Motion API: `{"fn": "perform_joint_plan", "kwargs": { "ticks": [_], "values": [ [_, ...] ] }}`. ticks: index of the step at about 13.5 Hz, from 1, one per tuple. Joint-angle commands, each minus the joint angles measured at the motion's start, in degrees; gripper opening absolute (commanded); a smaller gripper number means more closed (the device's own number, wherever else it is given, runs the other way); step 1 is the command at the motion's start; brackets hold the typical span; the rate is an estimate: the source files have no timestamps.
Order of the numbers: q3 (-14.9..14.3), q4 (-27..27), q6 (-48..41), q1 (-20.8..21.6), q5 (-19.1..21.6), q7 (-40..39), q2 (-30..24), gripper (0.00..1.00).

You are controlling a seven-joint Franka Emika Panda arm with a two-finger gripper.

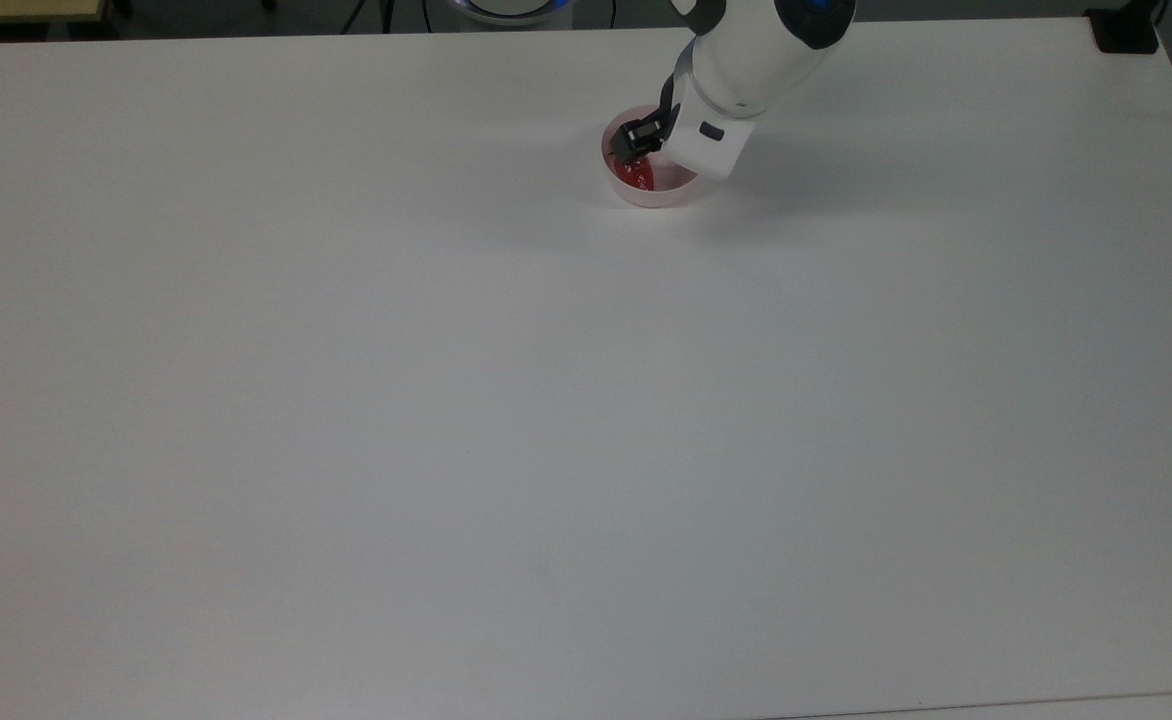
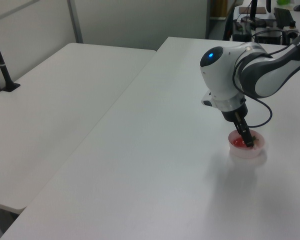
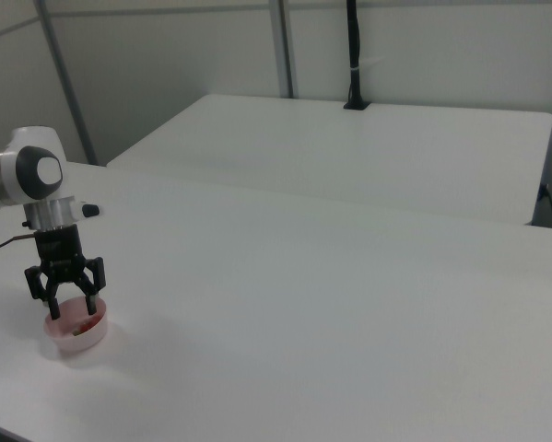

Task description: Pick up strawberry from bowl

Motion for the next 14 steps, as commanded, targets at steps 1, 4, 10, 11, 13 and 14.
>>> {"fn": "perform_joint_plan", "kwargs": {
  "ticks": [1,4,10,11,13,14],
  "values": [
    [-0.3,-2.3,0.6,-0.5,-0.8,-1.6,-0.9,0.74],
    [-0.3,-3.9,1.9,-0.7,-1.0,-1.8,-0.7,0.73],
    [-0.3,-4.5,3.3,-0.8,-1.1,-1.8,0.7,0.57],
    [-0.4,-4.4,3.3,-0.8,-1.1,-1.9,0.6,0.5],
    [-0.4,-4.4,3.3,-1.0,-1.1,-2.6,0.5,0.38],
    [-0.4,-4.3,3.3,-1.1,-1.1,-3.0,0.3,0.34]
  ]
}}
